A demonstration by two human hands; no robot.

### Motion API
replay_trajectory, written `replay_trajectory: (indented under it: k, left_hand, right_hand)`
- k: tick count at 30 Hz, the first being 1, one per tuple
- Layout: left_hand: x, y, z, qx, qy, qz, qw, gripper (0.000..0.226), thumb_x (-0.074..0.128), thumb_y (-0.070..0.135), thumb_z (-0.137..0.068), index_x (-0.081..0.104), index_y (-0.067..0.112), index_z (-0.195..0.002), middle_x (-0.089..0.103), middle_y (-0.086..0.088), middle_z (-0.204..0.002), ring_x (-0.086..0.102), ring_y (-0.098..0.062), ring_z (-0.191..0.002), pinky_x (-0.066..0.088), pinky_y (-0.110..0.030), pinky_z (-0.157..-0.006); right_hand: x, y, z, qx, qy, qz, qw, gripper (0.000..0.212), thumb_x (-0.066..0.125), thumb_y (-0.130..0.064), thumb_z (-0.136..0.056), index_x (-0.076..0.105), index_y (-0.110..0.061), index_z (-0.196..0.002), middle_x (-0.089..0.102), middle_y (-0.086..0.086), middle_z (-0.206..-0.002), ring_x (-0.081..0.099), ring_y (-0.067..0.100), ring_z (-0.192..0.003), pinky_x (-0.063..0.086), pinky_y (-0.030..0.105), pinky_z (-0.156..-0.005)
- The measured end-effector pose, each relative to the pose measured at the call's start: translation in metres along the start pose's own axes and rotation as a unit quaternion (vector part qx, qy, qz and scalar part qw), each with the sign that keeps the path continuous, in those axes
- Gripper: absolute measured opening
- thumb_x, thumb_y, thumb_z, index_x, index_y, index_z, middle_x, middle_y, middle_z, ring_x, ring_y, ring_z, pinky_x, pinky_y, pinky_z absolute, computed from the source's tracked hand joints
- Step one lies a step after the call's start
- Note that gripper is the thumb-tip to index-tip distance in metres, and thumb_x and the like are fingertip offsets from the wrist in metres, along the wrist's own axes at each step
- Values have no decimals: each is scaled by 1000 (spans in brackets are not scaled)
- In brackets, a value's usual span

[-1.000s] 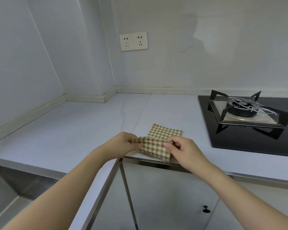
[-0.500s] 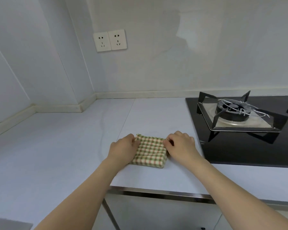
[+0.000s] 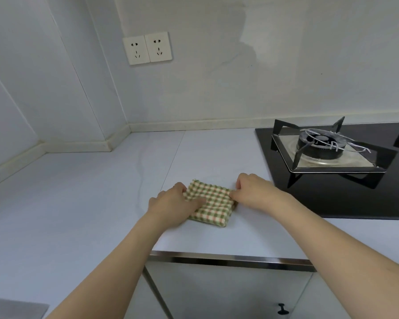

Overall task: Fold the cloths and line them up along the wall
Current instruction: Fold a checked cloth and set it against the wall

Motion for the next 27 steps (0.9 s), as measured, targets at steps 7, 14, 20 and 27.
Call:
replay_trajectory:
  k: [7,14,20,27]
  left_hand:
    - [16,30,38,142,243,-80,956,49,51,62,-85,48,24,-116,44,4,-115,42,-21,-106,31,-33,-87]
    - [42,31,41,117,78,-79,987,67,45,79,-76,40,31,-123,36,5,-124,32,-20,-118,24,-35,-102]
    - [28,30,44,118,2,-11,993,62,48,79,-74,43,38,-120,35,9,-122,30,-16,-116,24,-34,-100]
    - [-13,12,47,29,-8,434,900,59,48,65,-88,41,28,-133,48,6,-133,42,-17,-126,30,-39,-110]
  right_hand:
    - [10,2,-3,31,-30,-23,999,31,50,-34,-88,42,-17,-63,49,5,-77,50,29,-84,34,30,-56]
    - [11,3,8,26,18,-8,999,30,46,-39,-95,54,-15,-112,51,9,-120,49,32,-113,41,38,-91]
    - [8,-1,32,-25,102,-321,941,9,52,-14,-93,52,-21,-87,60,-3,-83,56,19,-80,44,29,-66]
    - [-44,-38,70,-122,140,-478,859,28,46,0,-93,55,-25,-101,65,-3,-91,59,8,-77,47,18,-68]
Point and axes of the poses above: each hand's wrist, its own z-axis away from the middle knuckle, its own x-axis out of the palm, y = z × x, the point moved 3 cm from there along -z, towards the middle knuckle
